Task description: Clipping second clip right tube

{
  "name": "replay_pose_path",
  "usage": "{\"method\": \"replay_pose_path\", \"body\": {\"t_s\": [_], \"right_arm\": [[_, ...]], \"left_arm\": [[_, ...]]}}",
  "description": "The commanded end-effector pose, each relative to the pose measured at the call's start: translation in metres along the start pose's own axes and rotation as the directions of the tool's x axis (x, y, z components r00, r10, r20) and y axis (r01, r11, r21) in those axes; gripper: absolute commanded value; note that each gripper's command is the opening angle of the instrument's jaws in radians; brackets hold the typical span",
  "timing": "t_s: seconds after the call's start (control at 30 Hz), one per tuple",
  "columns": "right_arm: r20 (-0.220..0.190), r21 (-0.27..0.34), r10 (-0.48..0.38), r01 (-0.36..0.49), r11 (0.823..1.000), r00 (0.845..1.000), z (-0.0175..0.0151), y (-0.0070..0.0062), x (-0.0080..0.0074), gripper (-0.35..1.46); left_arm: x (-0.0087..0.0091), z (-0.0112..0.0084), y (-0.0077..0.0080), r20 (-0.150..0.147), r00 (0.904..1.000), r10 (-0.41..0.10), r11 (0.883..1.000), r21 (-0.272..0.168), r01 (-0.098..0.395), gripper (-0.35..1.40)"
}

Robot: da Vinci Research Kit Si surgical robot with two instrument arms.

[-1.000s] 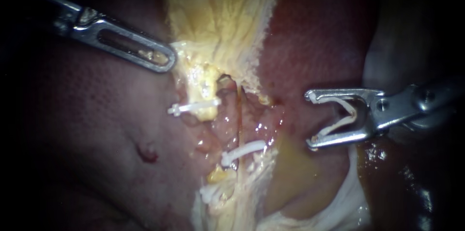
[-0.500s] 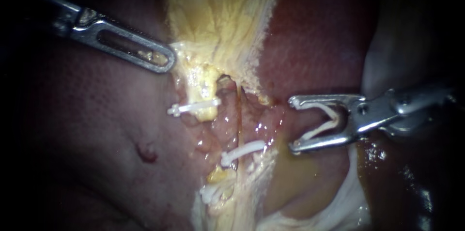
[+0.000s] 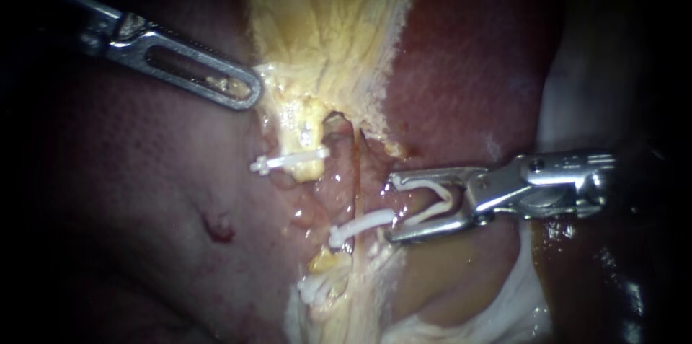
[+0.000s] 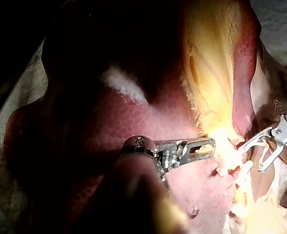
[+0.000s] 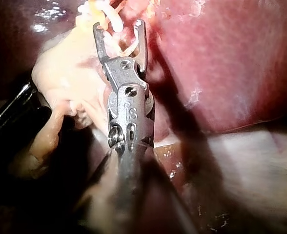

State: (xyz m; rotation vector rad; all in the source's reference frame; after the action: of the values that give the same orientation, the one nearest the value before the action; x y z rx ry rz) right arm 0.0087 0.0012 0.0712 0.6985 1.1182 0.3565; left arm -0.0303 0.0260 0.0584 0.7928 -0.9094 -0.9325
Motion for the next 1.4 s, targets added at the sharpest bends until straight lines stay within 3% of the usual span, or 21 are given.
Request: {"method": "replay_pose_path", "body": {"t_s": [0.03,0.33,0.77,0.9,1.2,1.4], "right_arm": [[0.002,0.003,0.007,-0.007,1.0,1.0,0.0003,0.0002,0.0,0.49],[0.014,0.035,0.025,-0.026,0.999,1.0,0.0032,0.001,0.0003,0.49],[-0.007,0.094,0.047,-0.046,0.995,0.999,0.006,0.0014,0.0005,0.49],[-0.031,0.114,0.057,-0.053,0.992,0.998,0.006,0.0013,0.0006,0.49],[-0.092,0.181,0.112,-0.094,0.979,0.989,0.0056,0.0,0.0015,0.49],[-0.121,0.259,0.138,-0.103,0.96,0.983,0.0058,-0.0018,0.0025,0.49]], "left_arm": [[0.0,0.0,0.0,0.0,1.0,0.0,1.0,0.0,0.0,-0.35],[0.0,0.0001,0.0,0.0,1.0,0.0,1.0,-0.001,0.0,-0.35],[0.0,0.0002,0.0,0.001,1.0,0.0,1.0,-0.001,0.0,-0.35],[0.0,0.0002,-0.0001,0.001,1.0,0.0,1.0,-0.001,0.0,-0.35],[0.0,0.0002,-0.0001,0.001,1.0,0.0,1.0,-0.001,0.0,-0.35],[0.0,0.0001,-0.0001,0.001,1.0,0.0,1.0,-0.001,0.0,-0.35]]}}
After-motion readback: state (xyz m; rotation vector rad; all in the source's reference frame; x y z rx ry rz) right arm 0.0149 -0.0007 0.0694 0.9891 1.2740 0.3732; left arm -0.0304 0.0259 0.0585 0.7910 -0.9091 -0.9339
